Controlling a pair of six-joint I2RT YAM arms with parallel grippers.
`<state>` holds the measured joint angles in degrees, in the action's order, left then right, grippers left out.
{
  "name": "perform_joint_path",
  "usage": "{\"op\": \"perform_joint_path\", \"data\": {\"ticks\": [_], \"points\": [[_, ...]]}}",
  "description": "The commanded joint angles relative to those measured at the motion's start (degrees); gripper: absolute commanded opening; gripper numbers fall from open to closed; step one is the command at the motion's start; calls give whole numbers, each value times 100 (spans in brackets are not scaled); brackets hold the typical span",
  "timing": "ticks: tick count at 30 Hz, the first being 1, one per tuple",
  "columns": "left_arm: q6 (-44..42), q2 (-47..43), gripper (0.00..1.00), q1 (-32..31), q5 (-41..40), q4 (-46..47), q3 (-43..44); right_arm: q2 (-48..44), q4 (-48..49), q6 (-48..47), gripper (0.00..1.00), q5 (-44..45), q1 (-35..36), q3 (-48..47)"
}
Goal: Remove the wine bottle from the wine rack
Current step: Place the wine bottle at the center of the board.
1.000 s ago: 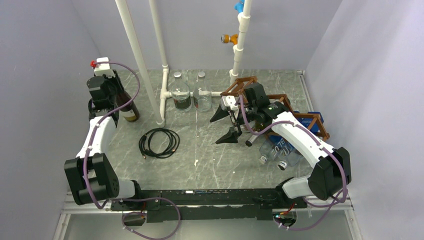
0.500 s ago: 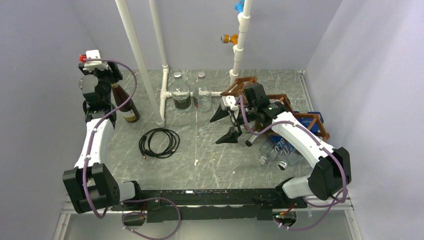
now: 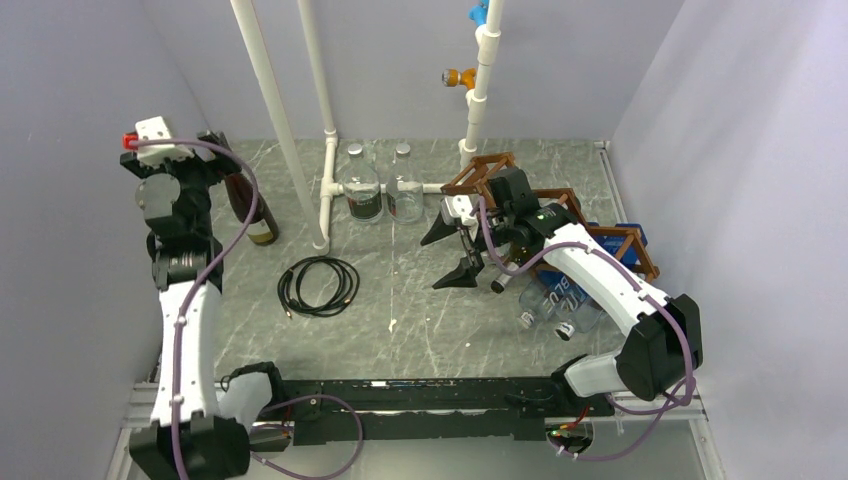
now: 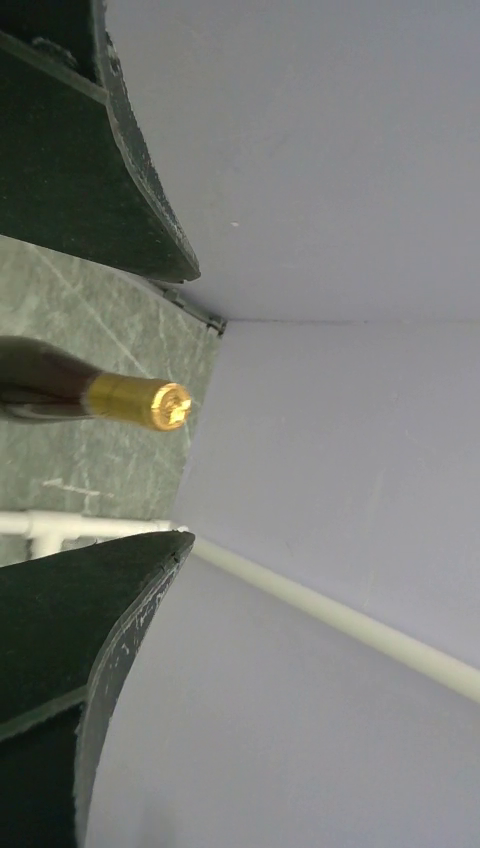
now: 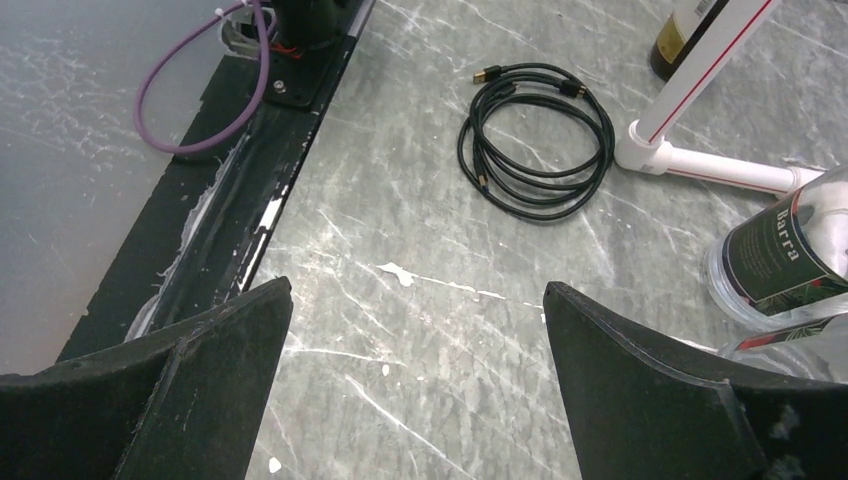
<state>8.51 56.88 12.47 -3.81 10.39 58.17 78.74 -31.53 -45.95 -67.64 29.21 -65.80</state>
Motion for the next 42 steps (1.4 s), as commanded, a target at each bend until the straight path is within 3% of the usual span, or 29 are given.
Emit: {"op": "perform_joint_path", "data": {"ticks": [1, 13, 18, 21, 25, 30, 37, 42], "points": [[576, -779, 99, 27, 91, -930, -262, -255, -248, -465, 99, -61, -52, 7], [1560, -2522, 100, 2, 1643, -2307, -1140, -729, -1159, -1425, 100, 151, -313, -41], [1692, -2628, 99, -223, 2428, -2422, -1196, -959, -1770, -1958, 100, 245, -471, -97], [1552, -2556, 99, -456, 3409, -2162, -1315, -1114, -2185, -2212, 100, 544, -557, -227], [1460, -2344, 99, -641, 4469, -2246, -1361, -1326, -2511, -2100, 100, 1068, -721, -510], [1483, -2154, 99, -1017, 5051, -2080, -1568, -1670, -2790, -1884, 100, 1613, -942, -615], [682, -1230, 100, -3080, 4278, -2093, -1099, -2244, -2807, -1529, 100, 1502, -1698, -529], [339, -555, 100, -3808, 3766, -2105, -603, -2671, -2729, -1394, 100, 1284, -2435, -290]]}}
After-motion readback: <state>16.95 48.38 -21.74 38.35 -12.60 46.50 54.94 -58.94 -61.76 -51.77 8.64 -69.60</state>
